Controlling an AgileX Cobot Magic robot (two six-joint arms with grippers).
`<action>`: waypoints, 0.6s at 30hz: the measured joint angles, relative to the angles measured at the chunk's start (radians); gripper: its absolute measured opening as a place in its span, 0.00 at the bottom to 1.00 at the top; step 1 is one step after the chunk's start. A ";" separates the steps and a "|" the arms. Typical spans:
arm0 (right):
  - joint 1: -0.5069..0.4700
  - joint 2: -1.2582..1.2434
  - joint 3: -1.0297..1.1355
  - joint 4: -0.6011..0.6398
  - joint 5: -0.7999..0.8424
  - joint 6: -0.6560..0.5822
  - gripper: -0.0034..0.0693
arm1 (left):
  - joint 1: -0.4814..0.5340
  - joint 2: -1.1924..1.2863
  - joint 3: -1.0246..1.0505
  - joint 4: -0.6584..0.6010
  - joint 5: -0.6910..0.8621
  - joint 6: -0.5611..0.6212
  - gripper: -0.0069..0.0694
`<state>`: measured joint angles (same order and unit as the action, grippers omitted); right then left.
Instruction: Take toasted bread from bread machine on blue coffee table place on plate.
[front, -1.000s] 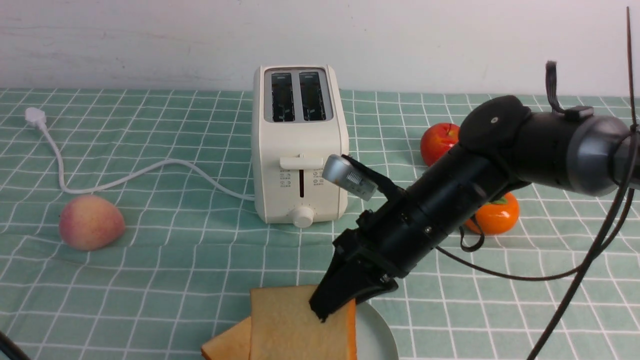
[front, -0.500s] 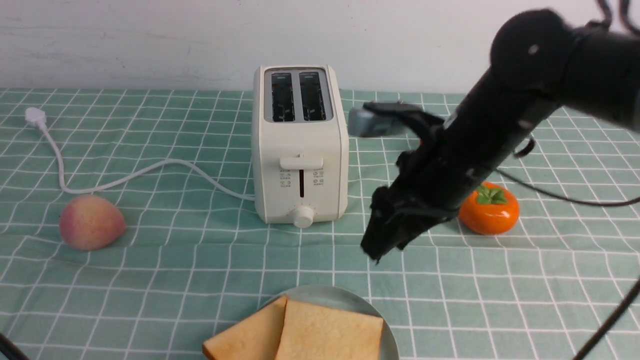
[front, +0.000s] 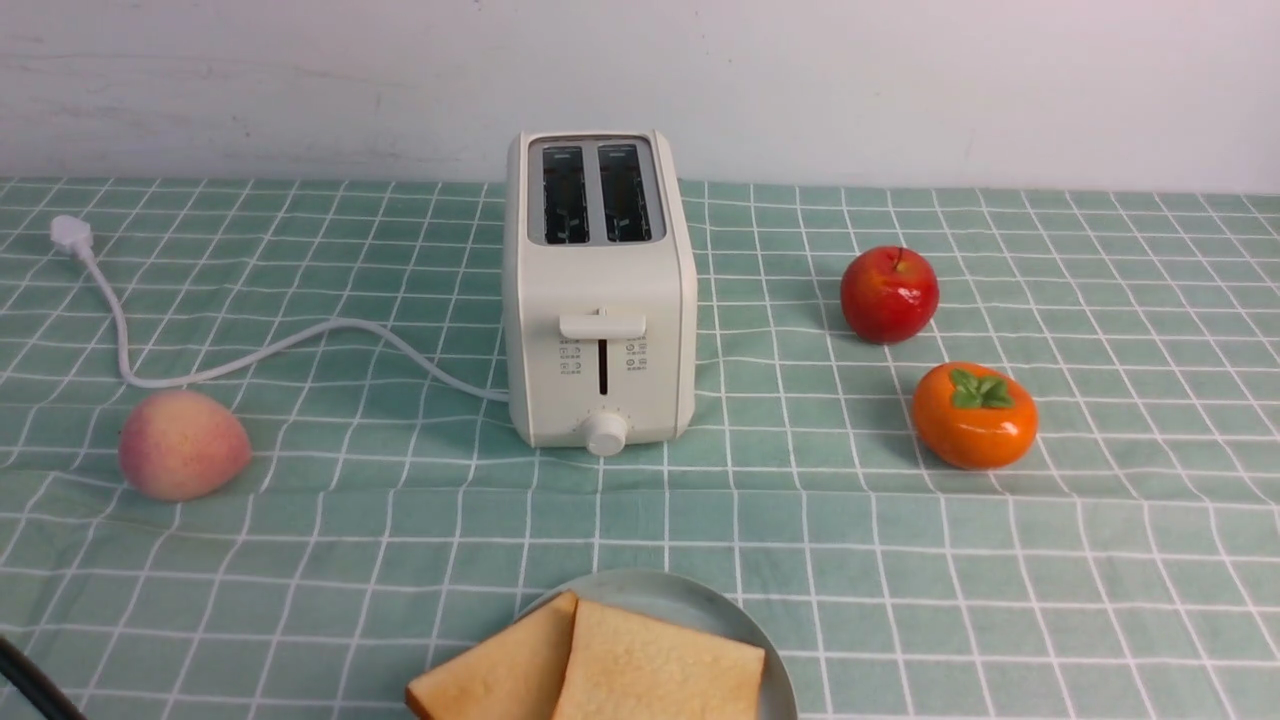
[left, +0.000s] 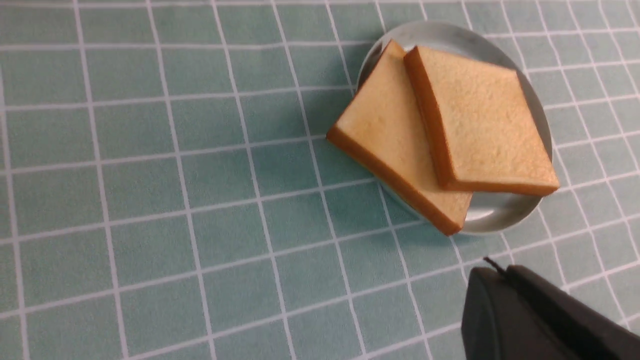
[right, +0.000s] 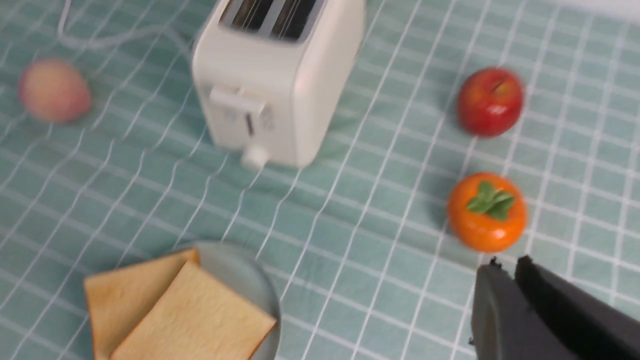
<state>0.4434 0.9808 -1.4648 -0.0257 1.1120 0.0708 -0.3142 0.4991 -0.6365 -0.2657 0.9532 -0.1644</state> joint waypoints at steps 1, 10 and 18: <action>0.000 -0.123 0.098 -0.037 -0.063 0.024 0.04 | 0.000 0.000 0.000 0.000 -0.031 -0.001 0.07; 0.000 -0.783 0.798 -0.221 -0.587 0.201 0.04 | 0.000 0.000 0.000 0.000 -0.170 -0.001 0.07; 0.000 -0.992 1.116 -0.506 -0.749 0.496 0.05 | 0.000 0.000 0.000 0.005 -0.226 -0.001 0.07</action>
<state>0.4434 -0.0114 -0.3486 -0.5312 0.3634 0.5672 -0.3142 0.4991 -0.6365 -0.2608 0.7272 -0.1652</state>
